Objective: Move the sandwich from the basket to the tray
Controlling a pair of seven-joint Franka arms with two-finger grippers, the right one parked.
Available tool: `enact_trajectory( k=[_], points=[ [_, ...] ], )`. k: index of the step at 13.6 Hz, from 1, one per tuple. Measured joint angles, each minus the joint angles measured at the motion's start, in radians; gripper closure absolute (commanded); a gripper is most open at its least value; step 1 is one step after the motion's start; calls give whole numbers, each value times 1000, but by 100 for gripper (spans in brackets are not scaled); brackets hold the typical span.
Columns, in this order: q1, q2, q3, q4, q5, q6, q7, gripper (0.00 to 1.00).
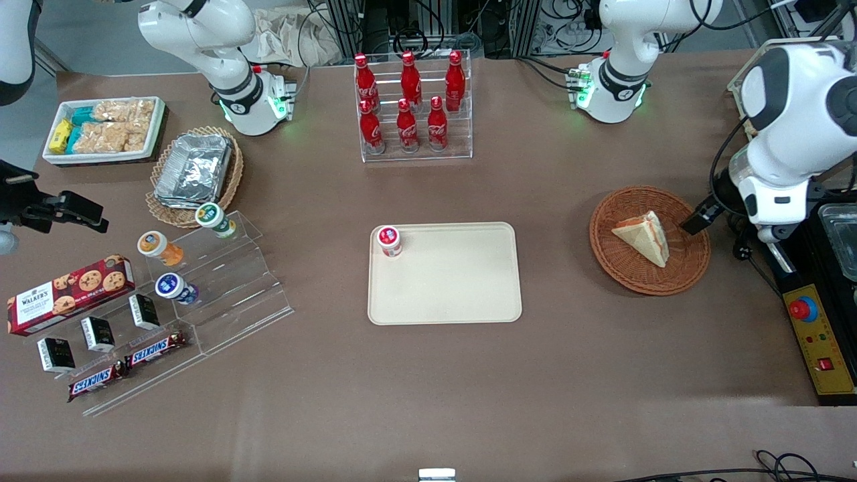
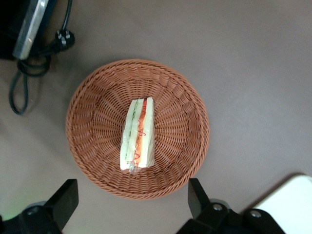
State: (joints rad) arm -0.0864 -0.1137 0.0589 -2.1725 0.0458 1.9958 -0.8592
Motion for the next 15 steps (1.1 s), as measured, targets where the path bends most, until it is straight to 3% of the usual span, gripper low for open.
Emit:
enact_trajectory(
  k=[15],
  points=[
    [3,25,14,-364,-1,411,-45,0]
  ],
)
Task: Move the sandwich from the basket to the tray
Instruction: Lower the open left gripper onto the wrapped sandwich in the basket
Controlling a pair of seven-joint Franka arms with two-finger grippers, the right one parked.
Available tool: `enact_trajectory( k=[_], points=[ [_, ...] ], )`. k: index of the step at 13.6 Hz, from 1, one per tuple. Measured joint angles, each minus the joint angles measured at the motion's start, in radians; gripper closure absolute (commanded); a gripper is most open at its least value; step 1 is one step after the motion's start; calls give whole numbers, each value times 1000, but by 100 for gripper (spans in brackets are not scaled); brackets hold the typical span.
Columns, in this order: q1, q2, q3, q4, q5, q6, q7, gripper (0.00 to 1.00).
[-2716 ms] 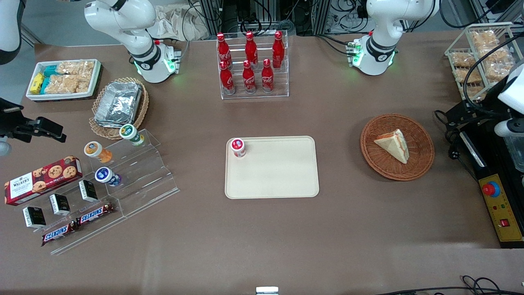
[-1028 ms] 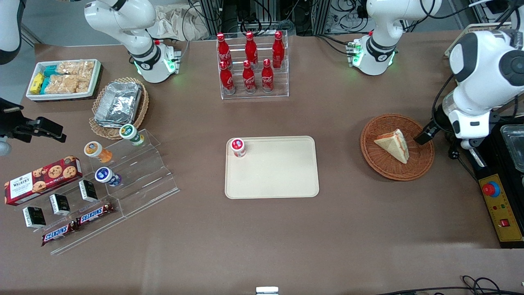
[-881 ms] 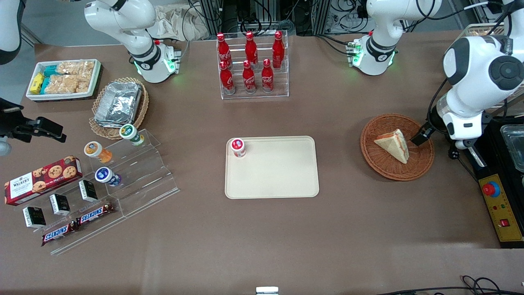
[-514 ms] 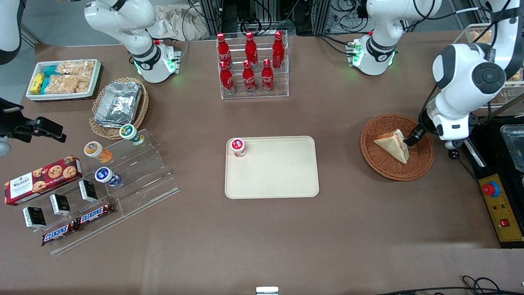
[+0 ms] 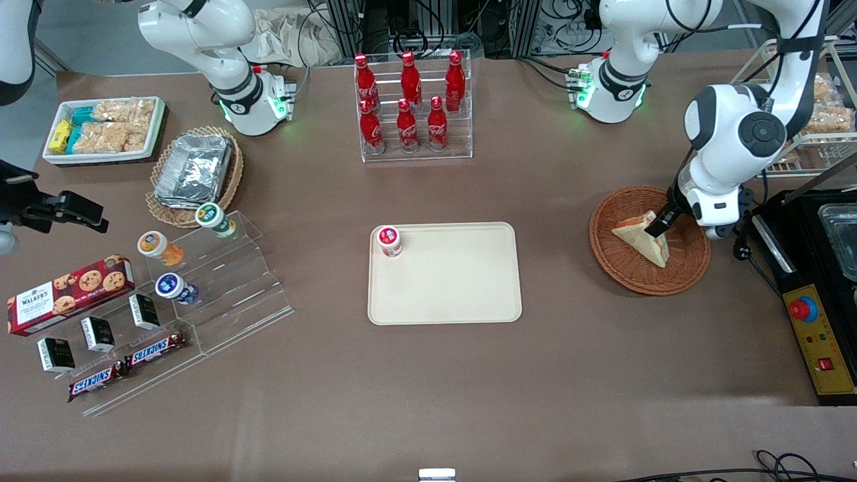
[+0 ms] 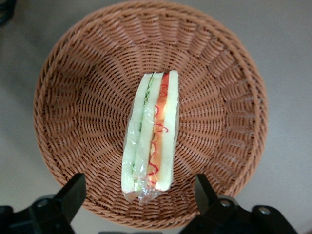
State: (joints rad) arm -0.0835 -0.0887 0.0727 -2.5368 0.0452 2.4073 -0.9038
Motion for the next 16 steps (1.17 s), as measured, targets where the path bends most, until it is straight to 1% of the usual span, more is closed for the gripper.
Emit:
enact_trajectory(
  k=[5,6,7,8,13,16],
  points=[
    [0,72,0,-44,-1,114,7,0],
    [0,89,0,-48,-2,133,11,4],
    [0,106,0,-50,-2,153,14,41],
    [0,121,0,-51,-3,167,17,99],
    [-2,135,-6,-32,-7,200,23,100],
    [-7,124,-52,-1,-7,177,6,100]
  ],
)
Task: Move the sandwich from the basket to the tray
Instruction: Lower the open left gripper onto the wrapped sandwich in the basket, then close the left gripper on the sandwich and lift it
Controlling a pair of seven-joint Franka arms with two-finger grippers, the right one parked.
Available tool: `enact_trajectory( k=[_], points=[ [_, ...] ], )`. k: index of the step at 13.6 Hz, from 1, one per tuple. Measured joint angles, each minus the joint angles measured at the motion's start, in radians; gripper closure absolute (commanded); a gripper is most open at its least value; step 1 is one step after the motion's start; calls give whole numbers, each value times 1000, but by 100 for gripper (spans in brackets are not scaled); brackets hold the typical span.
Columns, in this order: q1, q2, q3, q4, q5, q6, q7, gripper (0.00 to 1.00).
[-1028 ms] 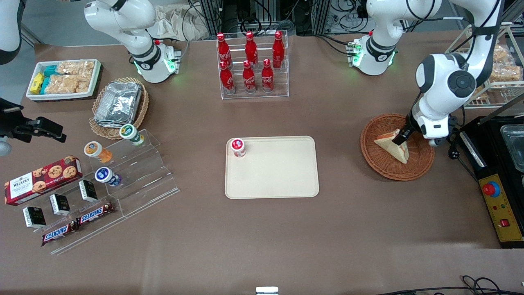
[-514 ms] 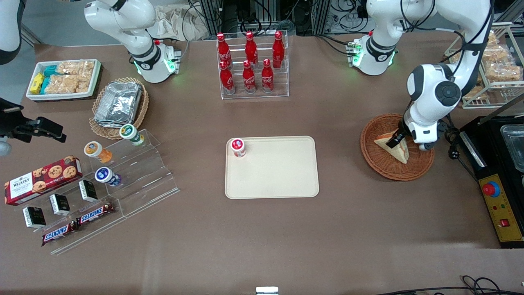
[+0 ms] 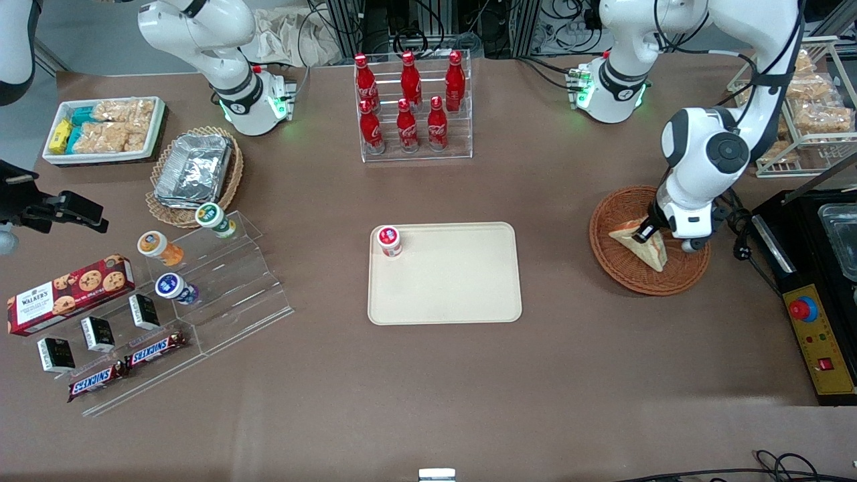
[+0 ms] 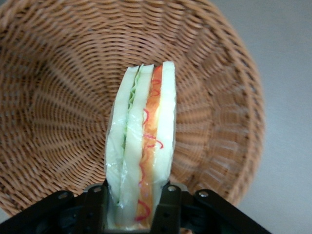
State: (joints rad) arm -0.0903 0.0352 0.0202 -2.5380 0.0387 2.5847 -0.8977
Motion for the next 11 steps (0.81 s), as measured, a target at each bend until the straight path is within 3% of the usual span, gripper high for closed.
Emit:
enact_trajectory(
  k=[4,8,11],
  points=[
    [-4,-42,-24,160,10,-262,-10,100],
    [-6,-56,-91,465,16,-666,49,100],
    [-8,-52,-164,666,17,-855,119,100]
  ],
)
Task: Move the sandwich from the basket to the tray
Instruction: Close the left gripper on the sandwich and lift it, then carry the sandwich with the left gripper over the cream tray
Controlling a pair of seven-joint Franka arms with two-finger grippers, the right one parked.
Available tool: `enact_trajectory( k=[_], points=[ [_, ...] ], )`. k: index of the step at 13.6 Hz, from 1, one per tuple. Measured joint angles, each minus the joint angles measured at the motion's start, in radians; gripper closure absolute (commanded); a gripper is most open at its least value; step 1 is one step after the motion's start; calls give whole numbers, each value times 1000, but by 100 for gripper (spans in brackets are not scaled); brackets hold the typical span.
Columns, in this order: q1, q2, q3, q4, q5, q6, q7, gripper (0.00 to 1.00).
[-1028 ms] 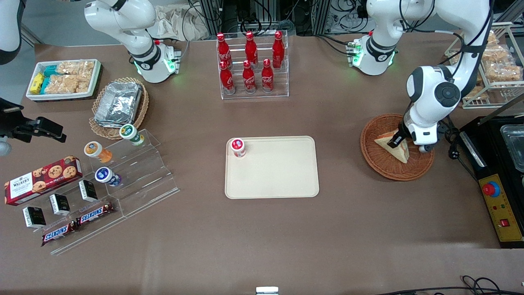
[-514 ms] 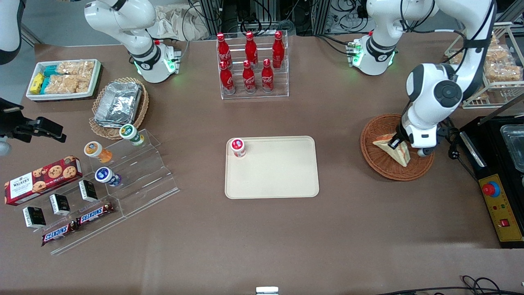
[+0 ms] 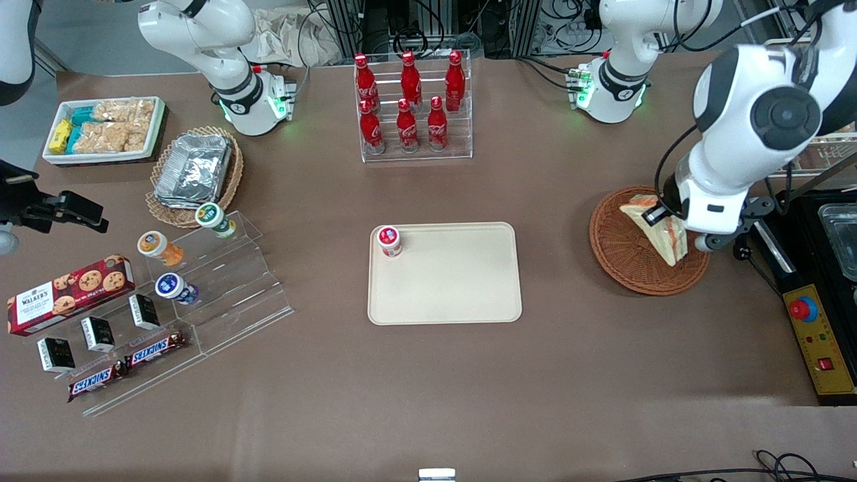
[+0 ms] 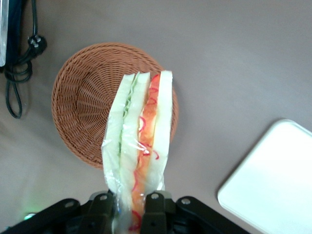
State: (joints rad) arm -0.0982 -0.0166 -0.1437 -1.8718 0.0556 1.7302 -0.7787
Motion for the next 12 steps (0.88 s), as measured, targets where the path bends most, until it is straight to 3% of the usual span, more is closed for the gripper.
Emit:
enact_trajectory(
  k=[6,9,12],
  points=[
    [-4,50,-206,217,0,-91,108,100],
    [-22,158,-305,256,43,-86,110,100],
    [-81,303,-321,265,93,24,103,100]
  ],
)
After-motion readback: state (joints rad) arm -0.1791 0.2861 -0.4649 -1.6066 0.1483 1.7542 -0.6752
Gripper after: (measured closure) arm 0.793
